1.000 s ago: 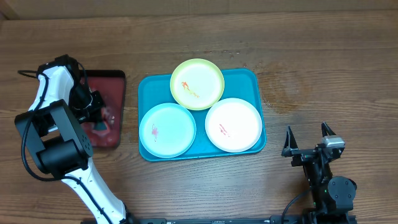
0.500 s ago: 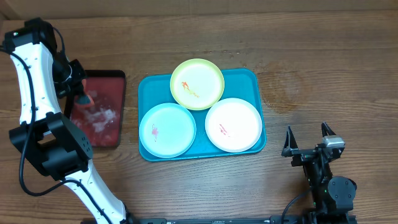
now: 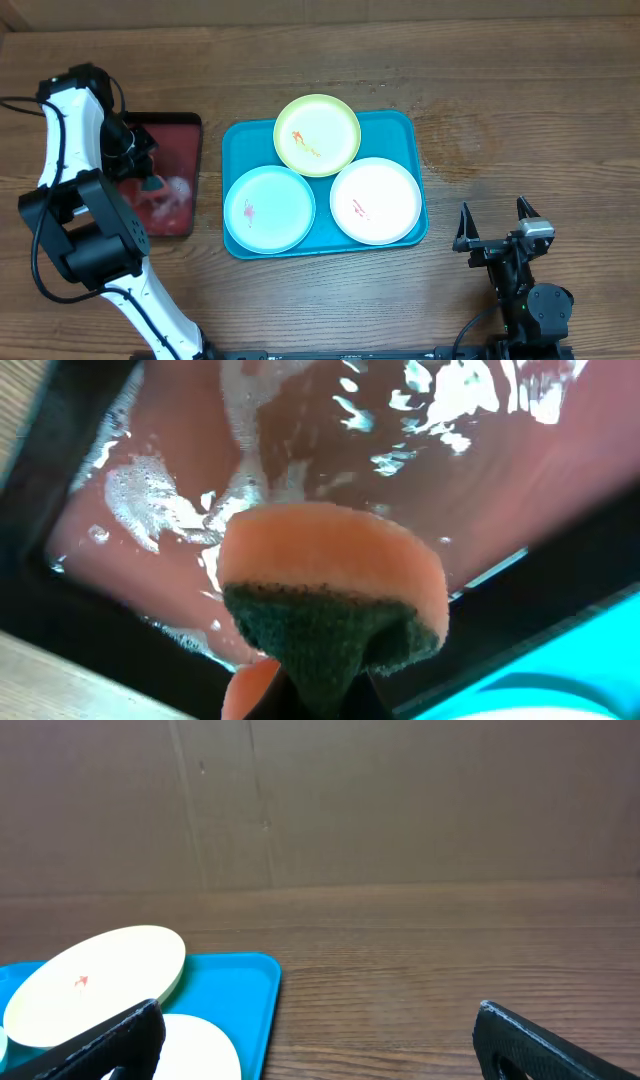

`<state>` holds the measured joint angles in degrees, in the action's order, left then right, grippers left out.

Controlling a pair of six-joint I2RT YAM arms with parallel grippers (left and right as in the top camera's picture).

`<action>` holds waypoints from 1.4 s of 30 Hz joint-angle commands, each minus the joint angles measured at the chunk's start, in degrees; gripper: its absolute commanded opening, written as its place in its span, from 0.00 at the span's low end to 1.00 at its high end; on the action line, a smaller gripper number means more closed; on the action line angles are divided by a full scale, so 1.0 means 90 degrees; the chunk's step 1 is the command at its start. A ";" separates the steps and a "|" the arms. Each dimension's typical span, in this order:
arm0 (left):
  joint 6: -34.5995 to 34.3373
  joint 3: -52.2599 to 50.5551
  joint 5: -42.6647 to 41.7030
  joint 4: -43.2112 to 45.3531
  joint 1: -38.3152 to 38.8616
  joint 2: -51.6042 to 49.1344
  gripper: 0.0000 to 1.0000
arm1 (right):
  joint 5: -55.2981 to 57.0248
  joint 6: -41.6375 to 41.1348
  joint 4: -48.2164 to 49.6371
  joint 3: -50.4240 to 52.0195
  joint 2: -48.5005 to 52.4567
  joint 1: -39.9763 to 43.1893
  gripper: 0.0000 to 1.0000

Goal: Clean dirty plates on tray and stack at the side

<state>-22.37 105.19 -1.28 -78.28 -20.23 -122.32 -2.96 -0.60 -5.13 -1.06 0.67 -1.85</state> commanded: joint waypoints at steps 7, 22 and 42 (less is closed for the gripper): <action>-0.0338 -0.0148 0.0017 0.0362 0.0328 0.0629 0.04 | 0.0046 0.0032 0.0051 0.0066 -0.0056 0.0041 1.00; -0.0231 -0.0478 0.0000 0.0690 0.0406 0.1479 0.04 | -0.1549 -0.0600 0.3067 0.0036 -0.0056 0.0041 1.00; -0.0231 -0.0719 0.0041 0.0886 0.0410 0.1535 0.04 | -0.5095 -0.0600 -0.2618 -0.7385 0.5379 0.0172 1.00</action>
<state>-24.29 99.20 -1.26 -70.43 -16.25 -108.88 -32.01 -0.71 -34.00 -65.01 43.48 -0.40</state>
